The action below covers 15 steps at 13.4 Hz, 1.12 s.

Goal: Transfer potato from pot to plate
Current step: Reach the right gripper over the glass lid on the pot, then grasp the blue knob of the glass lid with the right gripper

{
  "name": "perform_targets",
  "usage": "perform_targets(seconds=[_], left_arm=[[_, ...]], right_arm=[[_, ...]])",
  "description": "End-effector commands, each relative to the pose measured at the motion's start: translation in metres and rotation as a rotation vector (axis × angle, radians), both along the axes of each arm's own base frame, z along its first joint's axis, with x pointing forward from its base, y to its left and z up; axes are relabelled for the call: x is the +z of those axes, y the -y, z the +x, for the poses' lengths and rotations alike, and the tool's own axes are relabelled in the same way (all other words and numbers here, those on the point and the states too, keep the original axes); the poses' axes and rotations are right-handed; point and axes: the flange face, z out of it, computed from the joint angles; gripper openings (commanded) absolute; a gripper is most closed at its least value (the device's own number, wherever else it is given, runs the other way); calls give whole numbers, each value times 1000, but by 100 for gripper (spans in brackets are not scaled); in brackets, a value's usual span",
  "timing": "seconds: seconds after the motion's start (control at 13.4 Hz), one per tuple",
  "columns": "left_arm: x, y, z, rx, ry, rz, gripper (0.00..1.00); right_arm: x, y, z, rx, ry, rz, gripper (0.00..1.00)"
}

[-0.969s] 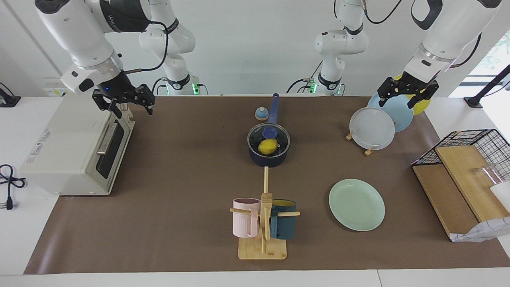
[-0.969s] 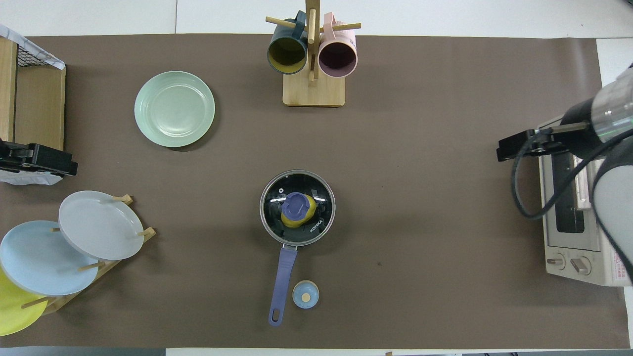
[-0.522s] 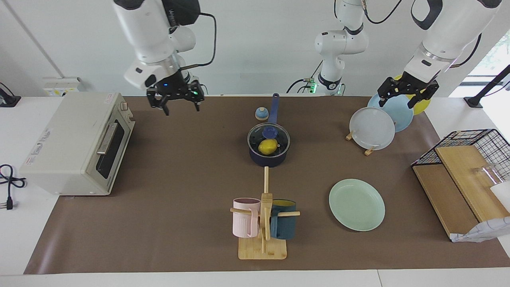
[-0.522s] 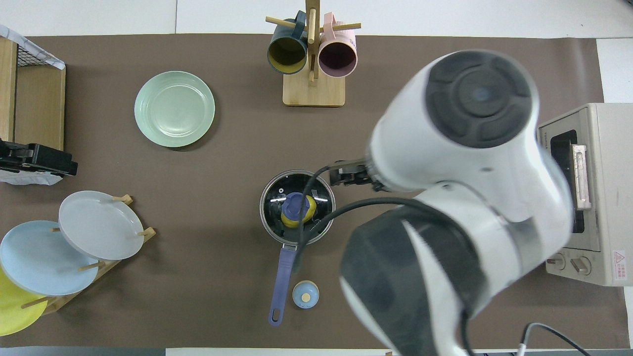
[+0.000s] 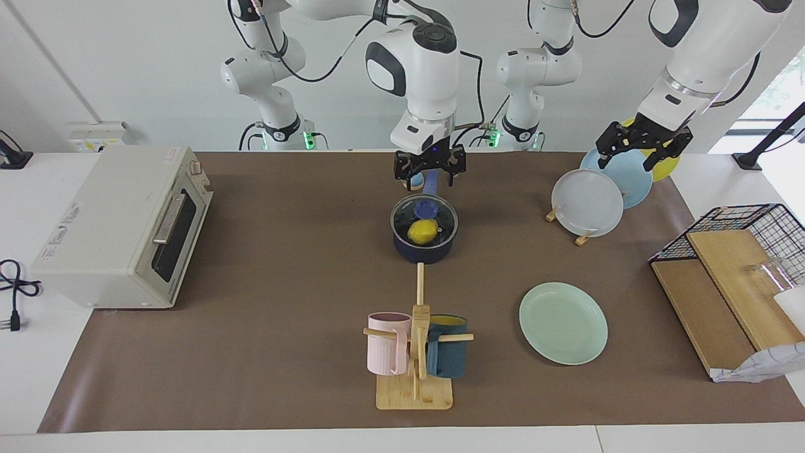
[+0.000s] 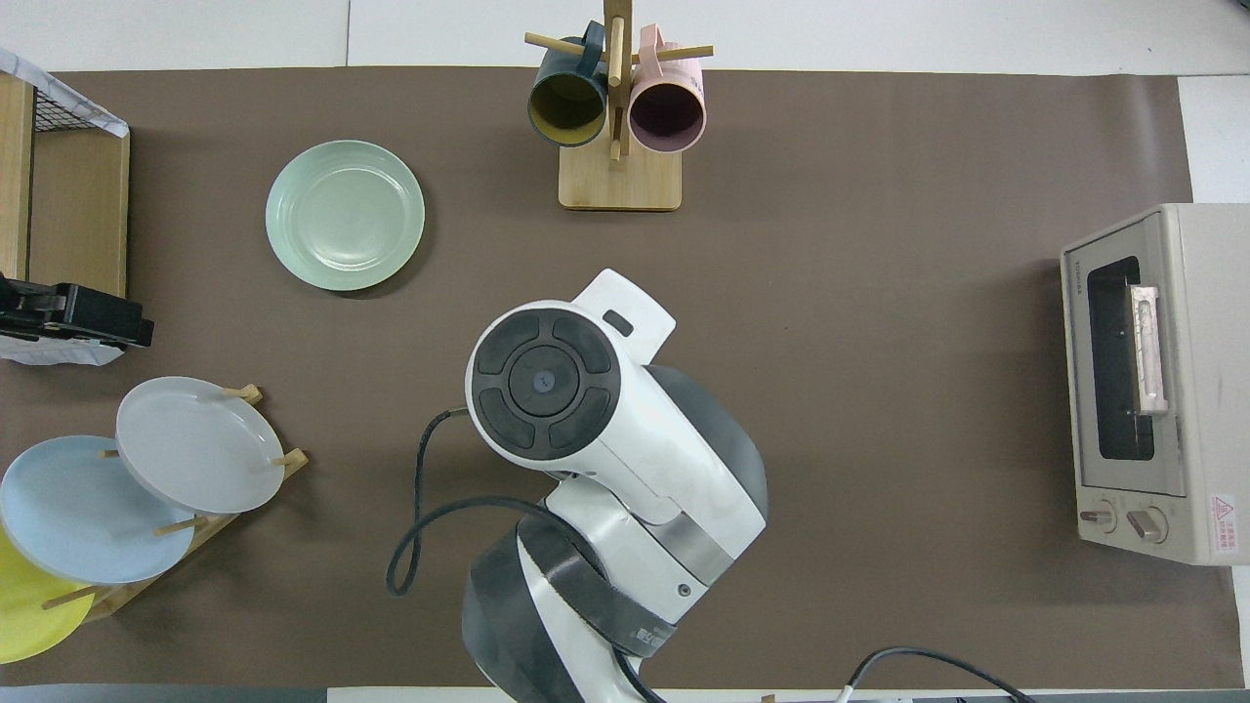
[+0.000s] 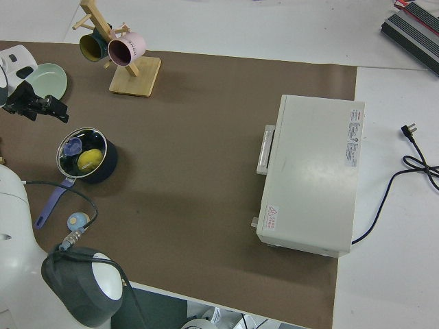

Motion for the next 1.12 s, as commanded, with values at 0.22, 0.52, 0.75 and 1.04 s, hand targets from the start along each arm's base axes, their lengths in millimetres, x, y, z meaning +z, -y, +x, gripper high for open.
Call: perform_targets(seconds=[0.22, 0.52, 0.75, 1.04], left_arm=[[3, -4, -7, 1, 0, 19, 100], [3, -4, -7, 1, 0, 19, 100], [3, -4, -7, 1, 0, 19, 100], [3, -4, -7, 1, 0, 19, 100]], right_arm=[[-41, 25, -27, 38, 60, -25, 100], [-60, 19, -29, 48, 75, -5, 100], [-70, 16, -25, 49, 78, -1, 100], [-73, 13, -23, 54, 96, 13, 100]])
